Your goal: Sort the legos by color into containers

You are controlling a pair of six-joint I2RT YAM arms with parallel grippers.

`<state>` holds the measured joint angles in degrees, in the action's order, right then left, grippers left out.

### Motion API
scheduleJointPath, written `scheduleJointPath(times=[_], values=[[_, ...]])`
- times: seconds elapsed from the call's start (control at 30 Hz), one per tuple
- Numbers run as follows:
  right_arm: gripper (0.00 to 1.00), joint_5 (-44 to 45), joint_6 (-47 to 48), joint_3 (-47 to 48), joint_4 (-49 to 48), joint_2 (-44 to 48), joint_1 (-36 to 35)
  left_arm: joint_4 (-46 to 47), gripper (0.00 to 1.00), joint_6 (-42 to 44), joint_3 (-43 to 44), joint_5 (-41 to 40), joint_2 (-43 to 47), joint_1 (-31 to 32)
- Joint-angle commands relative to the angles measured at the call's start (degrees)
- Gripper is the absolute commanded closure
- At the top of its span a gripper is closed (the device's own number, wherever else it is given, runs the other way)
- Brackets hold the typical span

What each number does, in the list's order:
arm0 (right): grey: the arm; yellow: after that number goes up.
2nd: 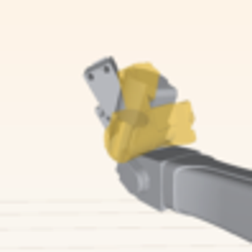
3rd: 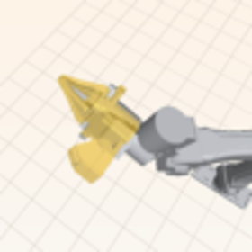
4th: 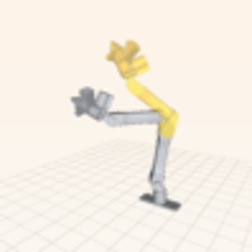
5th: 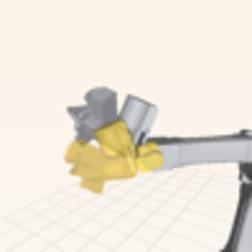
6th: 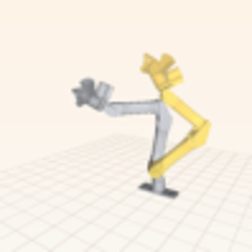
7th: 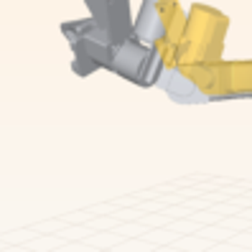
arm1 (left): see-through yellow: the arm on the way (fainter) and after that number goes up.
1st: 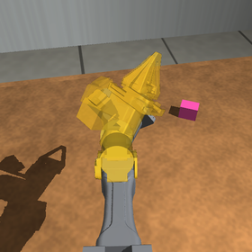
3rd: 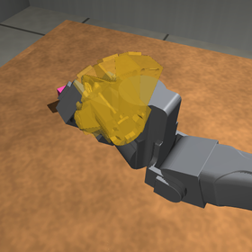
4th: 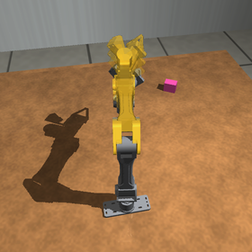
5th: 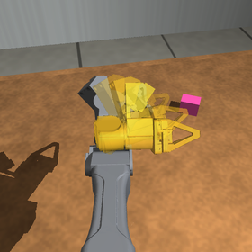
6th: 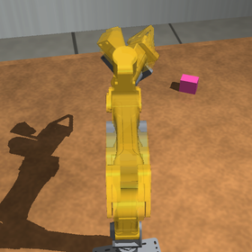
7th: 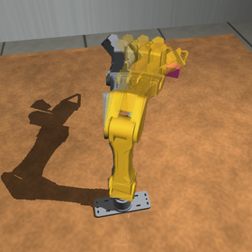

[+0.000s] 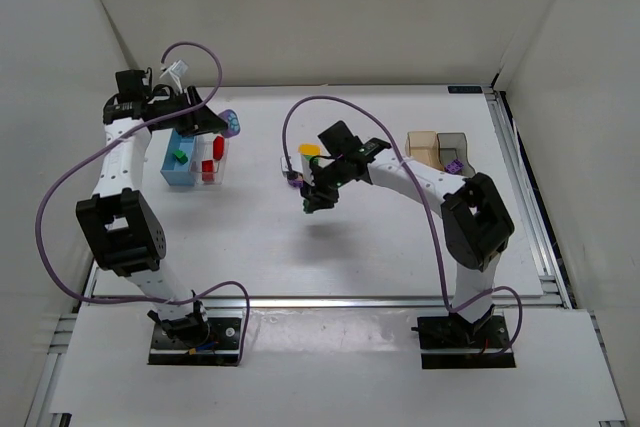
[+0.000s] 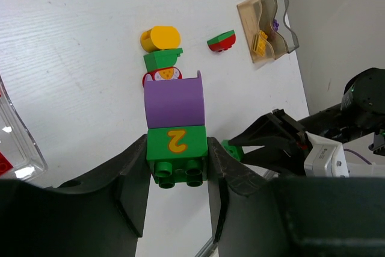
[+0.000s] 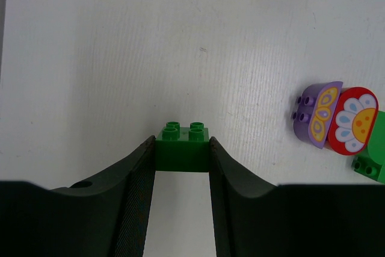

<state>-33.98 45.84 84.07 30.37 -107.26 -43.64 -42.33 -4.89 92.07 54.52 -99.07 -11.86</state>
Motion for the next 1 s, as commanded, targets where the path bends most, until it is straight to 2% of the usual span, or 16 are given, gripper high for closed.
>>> scheduleJointPath(times=[0.0, 0.3, 0.6, 0.63, 0.67, 0.83, 0.87, 0.97], values=[[1.0, 0.14, 0.12, -0.66, -1.72, 1.79, 0.31, 0.31, 0.9, 0.49, -1.1, 0.41, 5.37, 0.43], [1.0, -0.3, 1.88, 4.42, 1.87, -5.14, -2.15, 0.05, 0.9, 1.02, -1.28, 0.23, 4.76, 0.78], [0.74, 2.95, -0.67, 7.07, 0.13, -11.21, -2.59, 0.93, 0.9, 0.84, -0.75, 0.15, 3.79, 0.7], [0.69, 3.21, -0.76, 7.07, 0.13, -11.3, -2.68, 0.76, 0.9, 0.93, -0.58, 0.41, 3.71, 0.7], [0.56, 3.65, -1.45, 7.07, -0.66, -11.13, -2.68, 0.93, 0.9, 0.93, -0.58, 0.41, 3.53, 0.7], [0.23, 7.43, -4.27, 5.66, -4.09, -7.79, -2.51, 0.93, 0.9, 1.28, -0.23, 1.2, 3.0, 1.05], [0.05, 7.61, -5.14, 5.4, -4.79, -5.96, -2.51, 1.02, 0.9, 1.28, -0.31, 1.46, 2.92, 1.13], [0.01, 5.33, -8.22, 6.54, -4.97, -2.17, -1.1, 1.8, 0.9, 1.02, -0.49, 3.57, 2.91, 1.75]])
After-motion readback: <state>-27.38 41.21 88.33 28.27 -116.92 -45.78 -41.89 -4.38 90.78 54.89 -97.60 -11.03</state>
